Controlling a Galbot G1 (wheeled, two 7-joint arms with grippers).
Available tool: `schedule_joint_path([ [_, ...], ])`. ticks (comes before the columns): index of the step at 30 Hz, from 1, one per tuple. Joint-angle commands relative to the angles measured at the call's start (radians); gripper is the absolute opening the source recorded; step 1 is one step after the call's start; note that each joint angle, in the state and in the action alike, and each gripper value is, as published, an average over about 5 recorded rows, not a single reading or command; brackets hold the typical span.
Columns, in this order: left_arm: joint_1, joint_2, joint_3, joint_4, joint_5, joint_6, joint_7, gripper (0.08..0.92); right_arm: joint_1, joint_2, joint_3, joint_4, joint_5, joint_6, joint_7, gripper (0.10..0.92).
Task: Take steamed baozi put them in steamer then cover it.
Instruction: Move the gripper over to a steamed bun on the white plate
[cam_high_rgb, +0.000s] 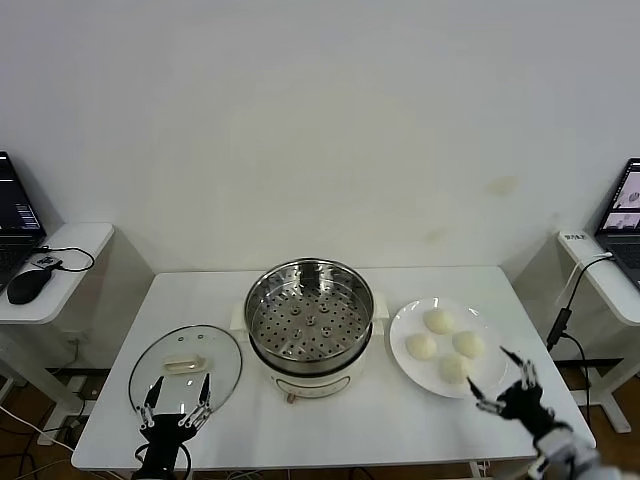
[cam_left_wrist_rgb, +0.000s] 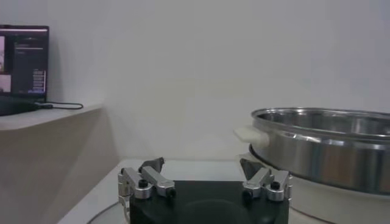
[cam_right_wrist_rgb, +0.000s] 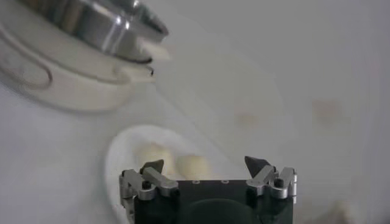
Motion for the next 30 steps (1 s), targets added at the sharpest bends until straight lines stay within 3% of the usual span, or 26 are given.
schedule_joint_path([
  [1,-0.002,-0.001,0.000,-0.007,0.020,0.002,0.006,0.823,0.265,-0.279,-0.075,-0.094,-0.121,-0.086,-0.184,0.823],
  [7,0.002,-0.006,-0.001,-0.005,0.022,0.003,0.005,0.823,0.590,-0.437,-0.409,-0.208,0.000,-0.152,-0.290,0.823],
  [12,-0.003,-0.009,-0.004,0.000,0.022,0.005,0.003,0.823,0.993,-0.470,-0.851,-0.325,0.069,-0.148,-0.374,0.823],
  [20,-0.013,-0.009,-0.008,0.001,0.021,0.015,-0.001,0.823,1.436,-0.357,-1.343,-0.561,0.065,-0.071,-0.549,0.823],
  [30,-0.019,-0.004,-0.019,0.004,0.019,0.023,-0.001,0.823,1.537,-0.137,-1.473,-0.830,0.027,-0.016,-0.623,0.823],
])
